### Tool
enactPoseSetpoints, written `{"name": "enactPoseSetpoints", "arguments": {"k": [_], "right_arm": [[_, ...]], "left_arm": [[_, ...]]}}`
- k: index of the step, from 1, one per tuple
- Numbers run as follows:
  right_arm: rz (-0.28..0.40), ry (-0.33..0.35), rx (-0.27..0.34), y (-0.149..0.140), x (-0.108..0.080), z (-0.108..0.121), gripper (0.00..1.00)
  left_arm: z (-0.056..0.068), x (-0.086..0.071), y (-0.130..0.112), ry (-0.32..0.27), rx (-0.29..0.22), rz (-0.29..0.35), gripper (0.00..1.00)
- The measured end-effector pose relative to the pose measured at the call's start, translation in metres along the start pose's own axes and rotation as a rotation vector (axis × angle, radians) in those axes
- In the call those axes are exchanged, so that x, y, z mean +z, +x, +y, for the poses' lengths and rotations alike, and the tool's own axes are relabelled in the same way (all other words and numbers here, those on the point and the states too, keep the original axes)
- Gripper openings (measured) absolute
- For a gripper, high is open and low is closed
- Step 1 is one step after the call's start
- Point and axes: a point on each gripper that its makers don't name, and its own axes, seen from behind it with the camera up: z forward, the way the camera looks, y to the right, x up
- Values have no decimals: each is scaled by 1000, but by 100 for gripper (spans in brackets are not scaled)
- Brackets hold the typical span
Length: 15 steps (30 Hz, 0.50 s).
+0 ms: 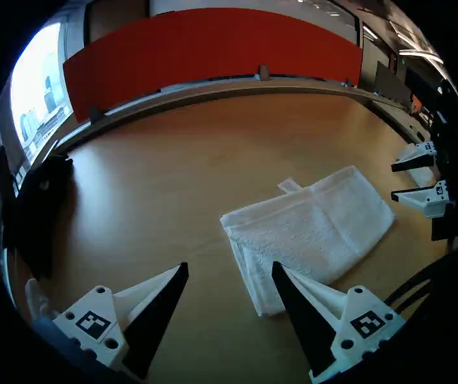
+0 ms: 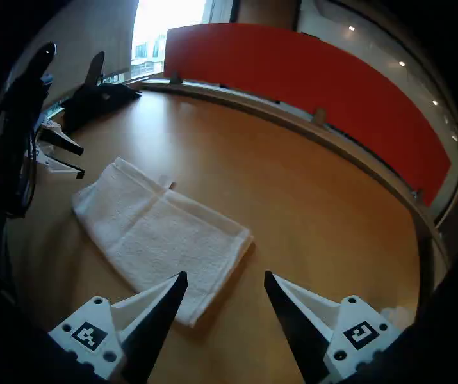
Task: Fold towel
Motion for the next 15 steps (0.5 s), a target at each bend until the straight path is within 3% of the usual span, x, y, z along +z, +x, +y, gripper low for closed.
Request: {"name": "enactPoseSetpoints", "arguments": {"k": [15], "right_arm": [[-5,16,3,-16,-13,-15,93]], "left_arm": [[1,-15,-18,7,-27,2,97]]}}
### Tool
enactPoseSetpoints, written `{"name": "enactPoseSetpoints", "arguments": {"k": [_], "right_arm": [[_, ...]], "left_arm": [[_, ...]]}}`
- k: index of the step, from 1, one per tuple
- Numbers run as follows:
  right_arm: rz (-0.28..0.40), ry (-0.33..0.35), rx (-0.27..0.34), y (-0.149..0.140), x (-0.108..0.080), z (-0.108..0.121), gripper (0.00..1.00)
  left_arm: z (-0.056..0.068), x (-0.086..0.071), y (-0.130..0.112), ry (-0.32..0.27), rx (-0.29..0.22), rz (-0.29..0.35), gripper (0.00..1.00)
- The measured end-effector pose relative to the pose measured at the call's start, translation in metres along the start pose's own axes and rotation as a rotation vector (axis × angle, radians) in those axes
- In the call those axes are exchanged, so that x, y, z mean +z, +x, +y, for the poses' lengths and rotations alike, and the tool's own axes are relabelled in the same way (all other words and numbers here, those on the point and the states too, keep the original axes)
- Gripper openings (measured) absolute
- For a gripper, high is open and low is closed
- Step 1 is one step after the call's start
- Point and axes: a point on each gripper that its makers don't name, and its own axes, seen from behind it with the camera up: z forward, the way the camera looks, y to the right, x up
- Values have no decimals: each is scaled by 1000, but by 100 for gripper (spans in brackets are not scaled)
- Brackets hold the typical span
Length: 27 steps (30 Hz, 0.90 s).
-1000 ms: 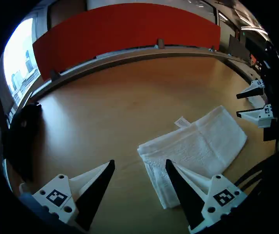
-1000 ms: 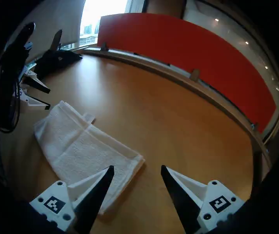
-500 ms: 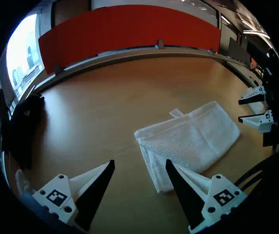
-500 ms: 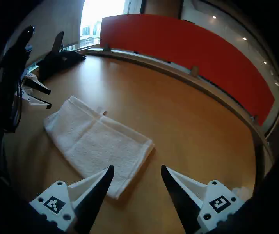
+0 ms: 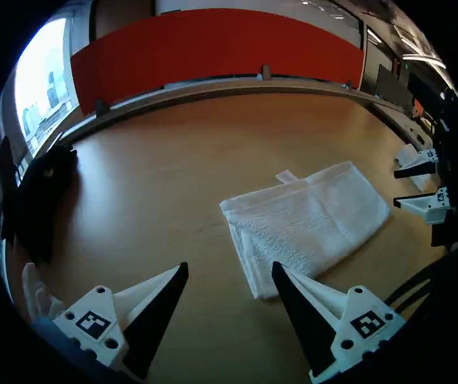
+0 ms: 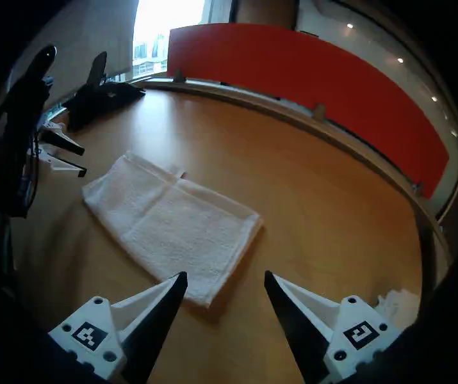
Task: Fold towel
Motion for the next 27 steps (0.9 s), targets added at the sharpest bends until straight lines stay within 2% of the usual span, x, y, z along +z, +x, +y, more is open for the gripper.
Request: {"name": "enactPoseSetpoints", "arguments": {"k": [9,18,27], "right_arm": [[-3,39,-41,2,4,-9,93],[-5,69,-70,5,10,-15,93],[-3,87,-85,9,15,-19,93]], "left_arm": [[-14,-15,-12,39,-35,4,97],[-33,-37,-31,85,-101,5,97],[-43,-51,-44,115,-131,-1,97]]}}
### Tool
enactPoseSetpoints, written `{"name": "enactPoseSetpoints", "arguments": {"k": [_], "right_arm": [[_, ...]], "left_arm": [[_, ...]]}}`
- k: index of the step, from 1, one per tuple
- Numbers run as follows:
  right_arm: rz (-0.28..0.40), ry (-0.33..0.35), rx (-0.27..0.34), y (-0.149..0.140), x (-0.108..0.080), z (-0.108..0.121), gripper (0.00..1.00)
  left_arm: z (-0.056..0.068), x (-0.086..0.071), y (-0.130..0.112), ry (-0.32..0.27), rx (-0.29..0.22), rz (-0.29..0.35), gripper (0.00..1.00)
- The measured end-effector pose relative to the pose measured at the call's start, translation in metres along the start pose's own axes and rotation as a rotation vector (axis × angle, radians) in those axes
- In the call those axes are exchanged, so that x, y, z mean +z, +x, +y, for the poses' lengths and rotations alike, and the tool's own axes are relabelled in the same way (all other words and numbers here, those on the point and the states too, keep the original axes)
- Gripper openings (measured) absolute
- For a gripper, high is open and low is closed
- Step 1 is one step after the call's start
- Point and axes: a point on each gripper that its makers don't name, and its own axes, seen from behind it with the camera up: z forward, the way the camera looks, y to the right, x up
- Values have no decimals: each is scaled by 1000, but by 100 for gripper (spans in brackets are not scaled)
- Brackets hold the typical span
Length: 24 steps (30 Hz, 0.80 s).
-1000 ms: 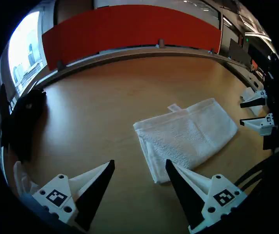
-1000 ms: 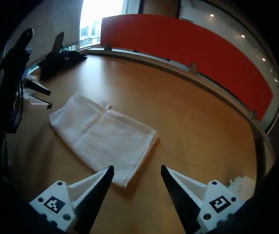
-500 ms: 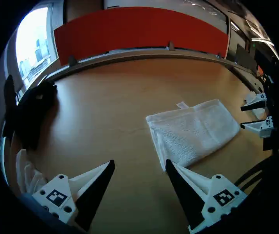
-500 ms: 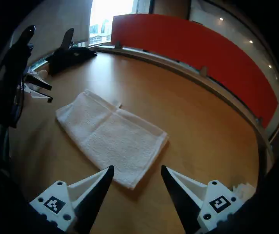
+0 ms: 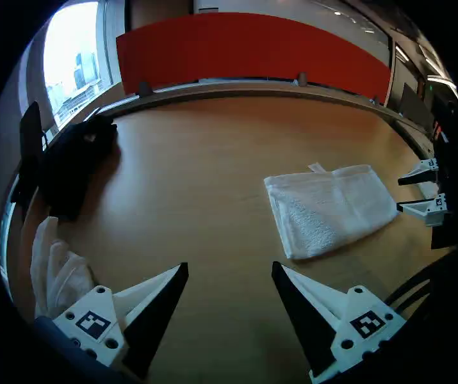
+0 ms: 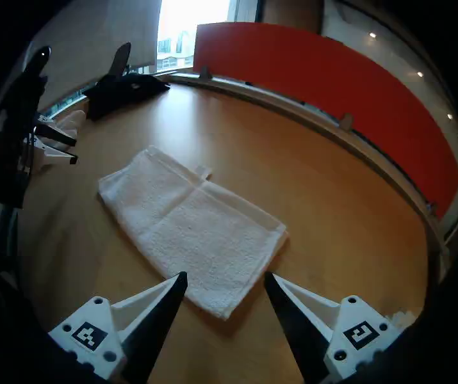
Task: Fold towel
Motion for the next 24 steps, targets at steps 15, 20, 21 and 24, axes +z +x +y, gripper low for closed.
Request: {"name": "enactPoseSetpoints", "arguments": {"k": [15,20,21,24], "right_arm": [[-32,21,0,-19,2,-3,93],[-54,25,2,-30,2,-2,91],[-59,26,2,-32,2,-2,90],[-71,34,1,-36,3,-3,85]], "left_arm": [[-4,-16,-6,17,-19,4,97],[-5,-21,-11,23,-28,3,97],[-5,-22,-12,24,-30,2,97],[-5,-25,-16,25,-33,-3,97]]}}
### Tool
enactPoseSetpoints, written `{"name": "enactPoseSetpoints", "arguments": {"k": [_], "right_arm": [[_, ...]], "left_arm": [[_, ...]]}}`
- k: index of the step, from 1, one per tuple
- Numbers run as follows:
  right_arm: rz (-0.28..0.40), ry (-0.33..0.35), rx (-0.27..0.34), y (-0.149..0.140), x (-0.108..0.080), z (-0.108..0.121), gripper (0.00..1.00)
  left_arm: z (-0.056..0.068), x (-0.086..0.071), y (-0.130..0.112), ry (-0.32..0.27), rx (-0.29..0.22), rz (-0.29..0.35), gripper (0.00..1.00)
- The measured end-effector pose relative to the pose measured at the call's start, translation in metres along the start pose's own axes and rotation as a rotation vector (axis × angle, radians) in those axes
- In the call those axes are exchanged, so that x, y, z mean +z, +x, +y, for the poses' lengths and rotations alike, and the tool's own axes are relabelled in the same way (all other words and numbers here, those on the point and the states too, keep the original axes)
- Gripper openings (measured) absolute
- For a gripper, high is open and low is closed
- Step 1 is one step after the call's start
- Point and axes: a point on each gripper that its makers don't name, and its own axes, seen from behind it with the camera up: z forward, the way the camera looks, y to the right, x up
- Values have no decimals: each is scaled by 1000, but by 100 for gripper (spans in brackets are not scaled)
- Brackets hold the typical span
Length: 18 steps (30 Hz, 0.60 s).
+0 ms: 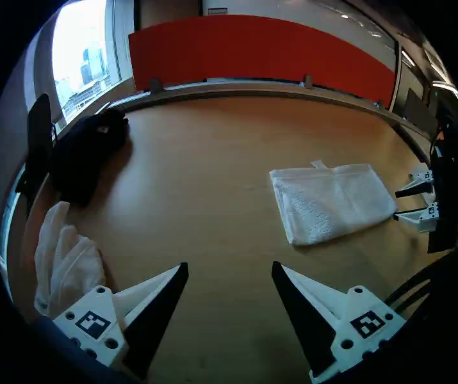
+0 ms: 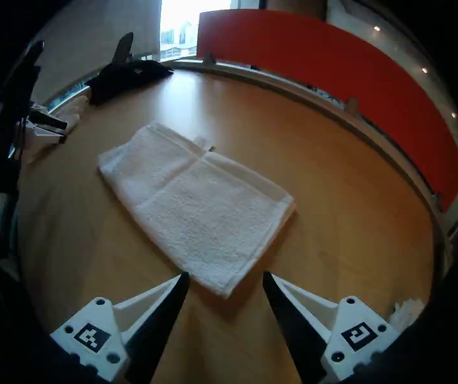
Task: Fold towel
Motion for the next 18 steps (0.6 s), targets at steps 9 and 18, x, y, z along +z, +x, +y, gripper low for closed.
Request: {"name": "enactPoseSetpoints", "arguments": {"k": [9,18], "right_arm": [[-25,41,-3,-7,-1,-4,59],[-45,63,-10,-13,-1,-2,47]], "left_arm": [[-2,-9,-8,-4,-23,-4,97],[-9,-13,-9,1,-33,-1,97]]}}
